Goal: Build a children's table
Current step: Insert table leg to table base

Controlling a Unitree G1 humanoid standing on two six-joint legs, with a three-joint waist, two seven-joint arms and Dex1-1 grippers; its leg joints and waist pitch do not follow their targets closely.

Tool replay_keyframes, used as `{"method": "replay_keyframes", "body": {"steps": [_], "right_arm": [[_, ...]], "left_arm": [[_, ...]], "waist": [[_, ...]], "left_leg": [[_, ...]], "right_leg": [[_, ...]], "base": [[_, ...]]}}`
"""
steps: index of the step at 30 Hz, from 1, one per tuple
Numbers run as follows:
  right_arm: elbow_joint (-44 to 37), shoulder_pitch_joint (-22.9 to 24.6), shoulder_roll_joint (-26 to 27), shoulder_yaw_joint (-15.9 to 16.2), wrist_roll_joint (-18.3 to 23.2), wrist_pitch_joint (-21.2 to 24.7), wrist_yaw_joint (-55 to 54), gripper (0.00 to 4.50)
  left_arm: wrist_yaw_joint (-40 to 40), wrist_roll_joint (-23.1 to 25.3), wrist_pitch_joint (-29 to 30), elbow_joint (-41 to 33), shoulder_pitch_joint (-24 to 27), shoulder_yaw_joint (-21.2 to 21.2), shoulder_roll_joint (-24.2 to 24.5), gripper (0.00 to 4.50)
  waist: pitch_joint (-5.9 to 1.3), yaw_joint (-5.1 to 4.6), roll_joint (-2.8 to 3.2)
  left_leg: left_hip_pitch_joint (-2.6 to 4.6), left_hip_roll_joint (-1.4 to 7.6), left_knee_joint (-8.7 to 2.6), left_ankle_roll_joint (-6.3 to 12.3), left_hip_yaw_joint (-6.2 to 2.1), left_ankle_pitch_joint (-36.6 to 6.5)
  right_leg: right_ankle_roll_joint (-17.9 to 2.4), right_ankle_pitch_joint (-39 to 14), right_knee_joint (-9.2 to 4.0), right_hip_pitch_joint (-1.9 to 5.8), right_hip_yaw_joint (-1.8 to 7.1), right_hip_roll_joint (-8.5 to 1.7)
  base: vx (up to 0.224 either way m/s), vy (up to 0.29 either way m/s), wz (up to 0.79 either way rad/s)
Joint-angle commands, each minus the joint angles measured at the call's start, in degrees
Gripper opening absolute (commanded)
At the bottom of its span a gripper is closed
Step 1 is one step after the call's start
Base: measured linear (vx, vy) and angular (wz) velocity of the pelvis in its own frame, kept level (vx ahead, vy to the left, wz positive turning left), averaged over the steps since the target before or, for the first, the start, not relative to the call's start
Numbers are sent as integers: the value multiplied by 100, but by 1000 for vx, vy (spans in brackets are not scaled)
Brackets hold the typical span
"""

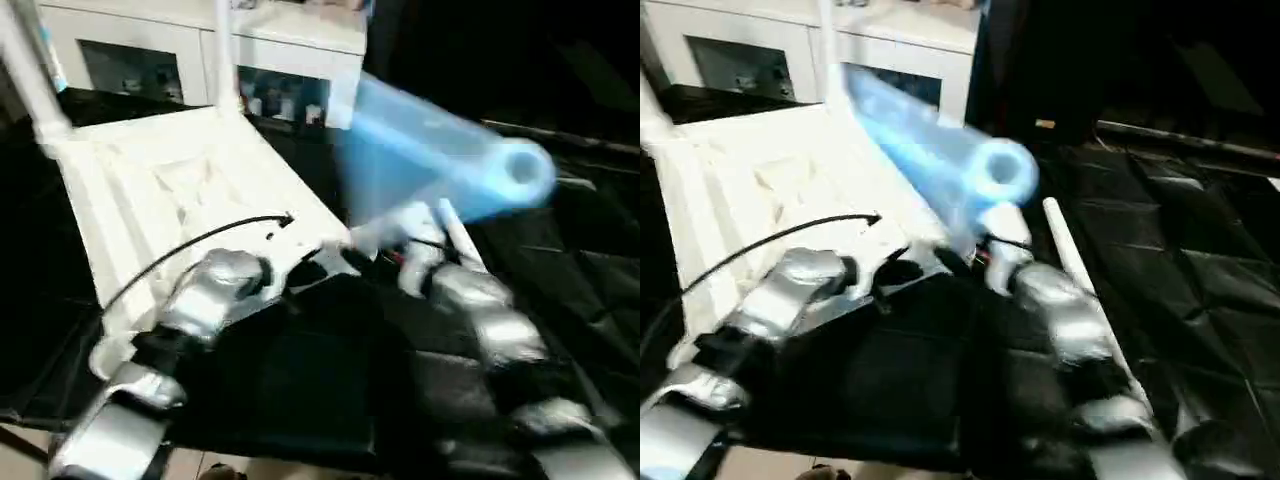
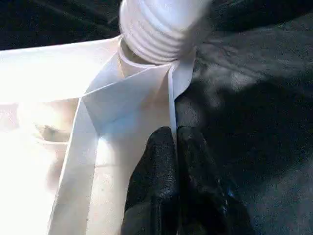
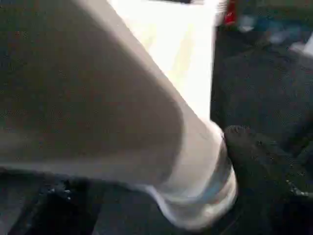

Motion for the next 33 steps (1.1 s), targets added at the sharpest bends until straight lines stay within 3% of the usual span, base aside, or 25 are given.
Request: {"method": "replay_keyframes", "body": {"steps": [1, 5, 6, 9, 11, 15, 19, 23, 25, 28, 29, 30, 33], "right_arm": [[-23, 123, -17, 129, 51, 142, 307, 374], [31, 148, -22, 64, 29, 21, 343, 374], [22, 155, 8, 67, 46, 0, 325, 348], [2, 116, 151, 28, 122, -53, 198, 336], [3, 94, 184, 12, 132, -64, 195, 307], [45, 75, 217, -42, 103, -20, 81, 288], [497, -54, 240, -206, -193, 136, -782, 249], [718, -152, 264, -349, -258, 217, -1268, 207], [820, -200, 277, -473, -225, 221, -1516, 203], [844, -224, 295, -586, -145, 214, -1640, 178], [628, -224, 269, -648, -27, 271, -1572, 164], [581, -221, 265, -657, -4, 292, -1546, 159], [173, -217, 185, -683, 90, 535, -1356, 129]], "left_arm": [[-140, 38, -30, -99, 22, -62, 58, 0], [-317, 19, -3, -224, 91, -60, 199, 0], [-333, 18, -4, -260, 115, -65, 202, 0], [-377, -16, 25, -367, 177, -97, 167, 0], [-382, -20, 23, -376, 179, -112, 161, 0], [-408, 4, 124, -468, 216, -164, 191, 0], [-295, 58, 456, -676, 338, -160, 185, 0], [-184, 122, 498, -656, 359, -151, 199, 0], [-201, 121, 486, -655, 382, -156, 226, 0], [-205, 117, 506, -675, 396, -155, 238, 0], [-218, 125, 552, -710, 430, -180, 261, 0], [-222, 125, 559, -714, 434, -183, 263, 0], [-203, 127, 596, -728, 442, -202, 271, 0]], "waist": [[-344, 27, 123], [-356, 25, 141], [-360, 38, 149], [-372, 63, 173], [-382, 99, 177], [-386, 162, 207], [-371, 171, 204], [-358, 174, 234], [-355, 168, 217], [-360, 173, 215], [-365, 184, 287], [-361, 159, 245], [-363, 172, 223]], "left_leg": [[144, 171, -553, -202, -37, -2100], [129, 181, -555, -259, -26, -1960], [138, 190, -553, -270, -20, -1907], [141, 210, -545, -281, 3, -1681], [184, 215, -523, -255, 29, -1534], [167, 205, -531, -236, 43, -1185], [181, 193, -539, -354, 53, -1415], [194, 186, -548, -441, 40, -1643], [188, 179, -550, -441, 37, -1754], [190, 177, -550, -416, 39, -1719], [198, 180, -552, -421, 30, -1680], [188, 182, -550, -397, 38, -1667], [177, 174, -541, -307, 52, -1484]], "right_leg": [[-970, -2148, -451, 153, 60, -142], [-1049, -1983, -420, 176, 25, -154], [-1092, -1893, -411, 178, 16, -160], [-1211, -1479, -360, 193, 10, -152], [-1286, -1197, -336, 177, 12, -133], [-1393, -653, -250, 237, 7, -102], [-1343, -1025, -287, 225, 28, -109], [-1198, -1388, -328, 209, 32, -113], [-1102, -1599, -355, 207, 33, -115], [-1054, -1644, -365, 206, 36, -114], [-1070, -1559, -351, 208, 38, -113], [-1094, -1445, -353, 213, 35, -95], [-1129, -1292, -333, 237, 38, -80]], "base": [[0, 0, 0], [0, 0, 0], [0, 0, 0], [0, 0, 0], [0, 0, 0], [0, 0, 0], [0, 0, 0], [0, 0, 0], [0, 0, 0], [0, 0, 0], [0, 0, 0], [0, 0, 0], [0, 0, 0]]}}
